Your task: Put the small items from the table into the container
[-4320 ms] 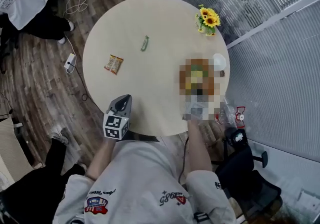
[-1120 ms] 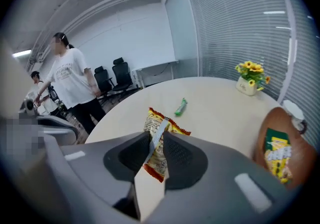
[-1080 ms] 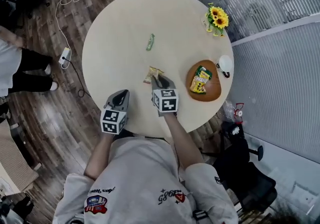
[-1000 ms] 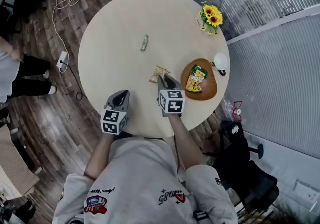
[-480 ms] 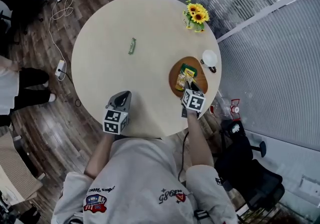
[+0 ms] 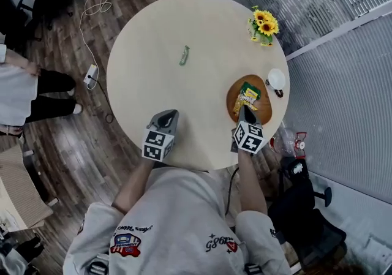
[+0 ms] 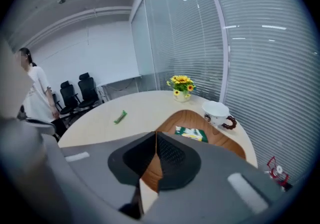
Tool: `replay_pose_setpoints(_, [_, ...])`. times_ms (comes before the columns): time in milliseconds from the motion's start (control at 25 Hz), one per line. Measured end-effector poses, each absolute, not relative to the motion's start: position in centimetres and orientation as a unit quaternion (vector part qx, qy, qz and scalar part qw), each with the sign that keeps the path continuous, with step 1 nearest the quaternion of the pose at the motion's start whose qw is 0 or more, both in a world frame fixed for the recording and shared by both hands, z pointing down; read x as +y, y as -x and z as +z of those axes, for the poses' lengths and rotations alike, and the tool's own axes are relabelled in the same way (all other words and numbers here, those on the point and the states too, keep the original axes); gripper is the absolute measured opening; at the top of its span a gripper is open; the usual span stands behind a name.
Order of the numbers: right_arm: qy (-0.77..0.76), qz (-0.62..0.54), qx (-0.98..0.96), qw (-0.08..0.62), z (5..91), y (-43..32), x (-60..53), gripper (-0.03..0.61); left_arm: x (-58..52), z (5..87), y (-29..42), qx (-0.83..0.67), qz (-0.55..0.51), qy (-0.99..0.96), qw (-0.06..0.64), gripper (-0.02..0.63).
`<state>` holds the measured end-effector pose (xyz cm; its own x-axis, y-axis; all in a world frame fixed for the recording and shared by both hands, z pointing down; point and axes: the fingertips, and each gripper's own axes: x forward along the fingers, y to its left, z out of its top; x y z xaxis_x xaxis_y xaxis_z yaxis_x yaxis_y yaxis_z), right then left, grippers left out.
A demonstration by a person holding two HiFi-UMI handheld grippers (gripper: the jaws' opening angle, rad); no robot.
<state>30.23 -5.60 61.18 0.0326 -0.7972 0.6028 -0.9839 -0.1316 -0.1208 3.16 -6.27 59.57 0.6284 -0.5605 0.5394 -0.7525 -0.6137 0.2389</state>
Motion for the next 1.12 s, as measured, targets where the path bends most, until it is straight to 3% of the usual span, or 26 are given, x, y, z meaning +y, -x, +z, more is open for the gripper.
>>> replay_pose_setpoints(200, [-0.646, 0.262, -0.703, 0.14, 58.5, -21.2, -6.0, 0.002, -6.9, 59.0, -1.8, -0.384, 0.201, -0.873, 0.222, 0.006])
replay_pose_setpoints(480, [-0.572, 0.278, -0.756, 0.157, 59.9, -10.7, -4.4, 0.002, -7.5, 59.3, 0.2, -0.392, 0.205, -0.87, 0.219, 0.006])
replay_pose_setpoints(1120, [-0.569, 0.287, -0.753, 0.162, 60.9, -7.0, -6.2, 0.002, -8.1, 60.2, 3.1, -0.395, 0.201, -0.865, 0.236, 0.006])
